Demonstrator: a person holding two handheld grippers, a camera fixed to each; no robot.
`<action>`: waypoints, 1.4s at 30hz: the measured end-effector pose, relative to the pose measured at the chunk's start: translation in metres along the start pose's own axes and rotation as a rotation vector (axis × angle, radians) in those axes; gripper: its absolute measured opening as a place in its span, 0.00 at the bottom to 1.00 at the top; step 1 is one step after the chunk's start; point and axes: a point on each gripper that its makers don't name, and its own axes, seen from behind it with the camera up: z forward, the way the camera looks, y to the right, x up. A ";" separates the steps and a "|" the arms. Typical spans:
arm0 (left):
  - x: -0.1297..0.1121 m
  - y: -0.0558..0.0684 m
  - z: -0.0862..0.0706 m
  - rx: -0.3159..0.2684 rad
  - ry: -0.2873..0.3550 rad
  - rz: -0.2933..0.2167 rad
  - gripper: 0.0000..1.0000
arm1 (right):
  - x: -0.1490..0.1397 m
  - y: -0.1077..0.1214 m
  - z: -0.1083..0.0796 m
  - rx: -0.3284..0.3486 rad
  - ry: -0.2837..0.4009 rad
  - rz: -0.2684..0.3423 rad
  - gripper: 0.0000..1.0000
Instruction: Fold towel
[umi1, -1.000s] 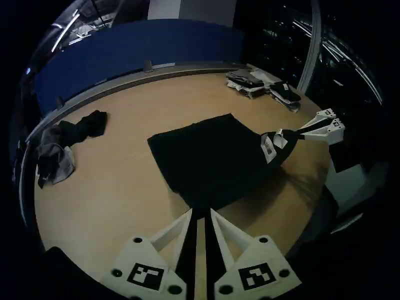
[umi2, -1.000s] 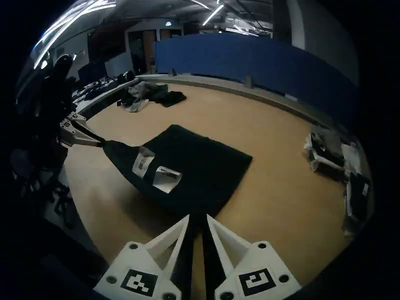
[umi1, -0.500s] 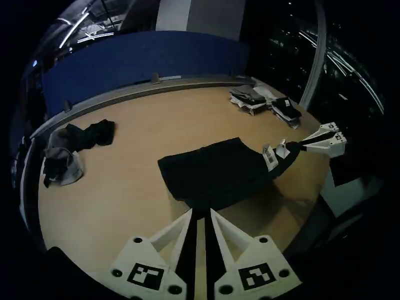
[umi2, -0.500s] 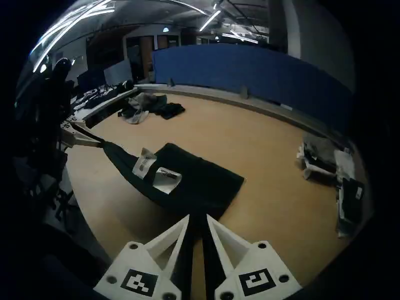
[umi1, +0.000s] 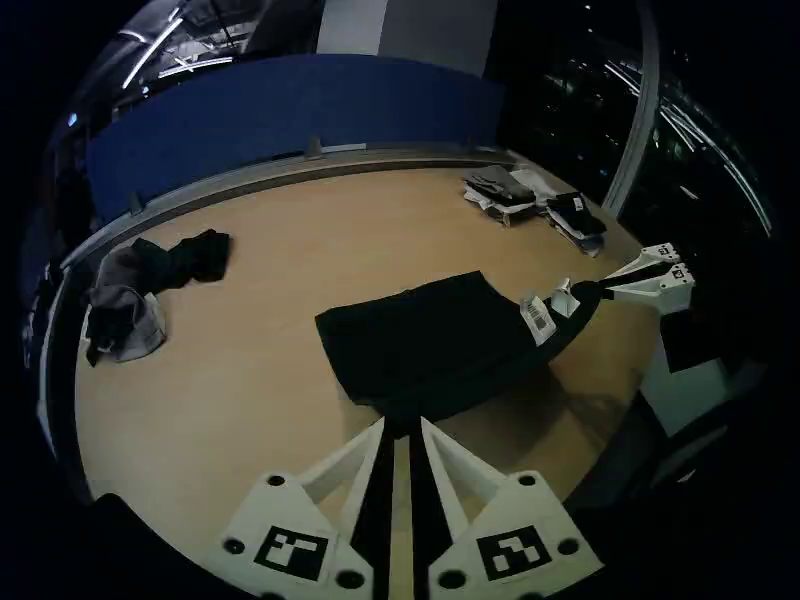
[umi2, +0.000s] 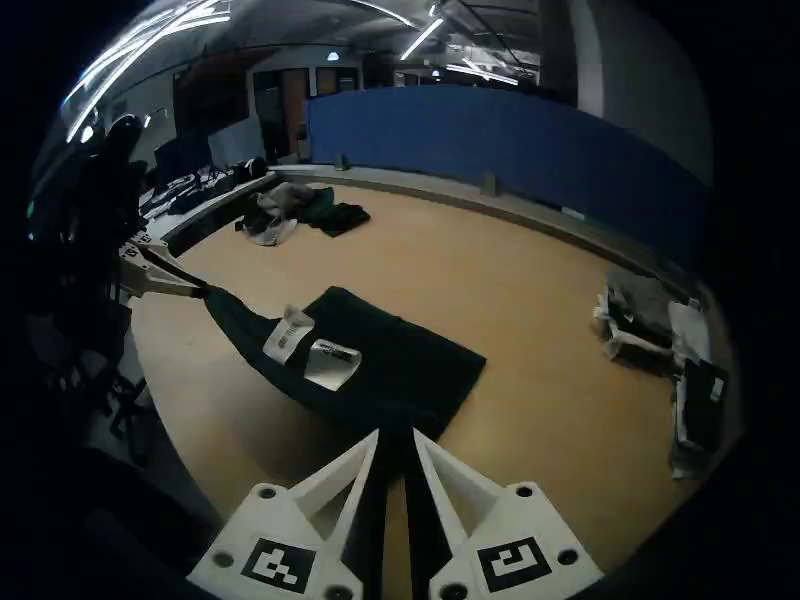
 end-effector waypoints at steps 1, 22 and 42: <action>0.000 0.000 0.001 0.000 -0.004 -0.005 0.09 | 0.000 0.000 0.001 0.000 -0.003 0.002 0.10; 0.012 -0.025 0.059 0.021 -0.079 -0.087 0.09 | 0.005 0.036 0.050 -0.010 -0.091 0.091 0.10; 0.026 -0.059 0.120 0.046 -0.103 -0.108 0.09 | 0.015 0.068 0.108 -0.039 -0.115 0.132 0.09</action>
